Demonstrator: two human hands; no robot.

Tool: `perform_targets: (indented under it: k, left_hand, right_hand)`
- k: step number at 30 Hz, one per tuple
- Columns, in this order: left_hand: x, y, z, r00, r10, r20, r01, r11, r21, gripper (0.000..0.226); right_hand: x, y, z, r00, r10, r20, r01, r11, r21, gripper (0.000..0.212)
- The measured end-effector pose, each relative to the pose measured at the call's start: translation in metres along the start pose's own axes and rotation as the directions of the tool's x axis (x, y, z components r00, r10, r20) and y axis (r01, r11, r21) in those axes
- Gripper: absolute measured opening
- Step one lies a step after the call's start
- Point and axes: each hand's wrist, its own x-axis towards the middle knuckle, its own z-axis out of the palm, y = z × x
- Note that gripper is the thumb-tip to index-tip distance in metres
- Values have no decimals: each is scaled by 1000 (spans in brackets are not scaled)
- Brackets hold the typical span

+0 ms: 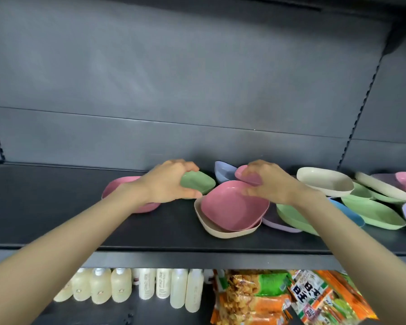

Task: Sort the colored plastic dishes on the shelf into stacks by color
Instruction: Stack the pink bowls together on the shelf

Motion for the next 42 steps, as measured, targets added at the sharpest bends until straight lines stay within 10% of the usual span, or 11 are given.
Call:
perform_targets:
  k: [32, 42]
  left_hand:
    - [-19, 68, 78, 960, -280, -27, 262, 923, -281, 50]
    - [-30, 53, 69, 933, -350, -82, 200, 694, -692, 54]
  right_hand:
    - [-27, 82, 36, 982, -184, -49, 186, 871, 454, 18]
    - [-30, 50, 36, 967, -69, -244, 224, 679, 699, 19]
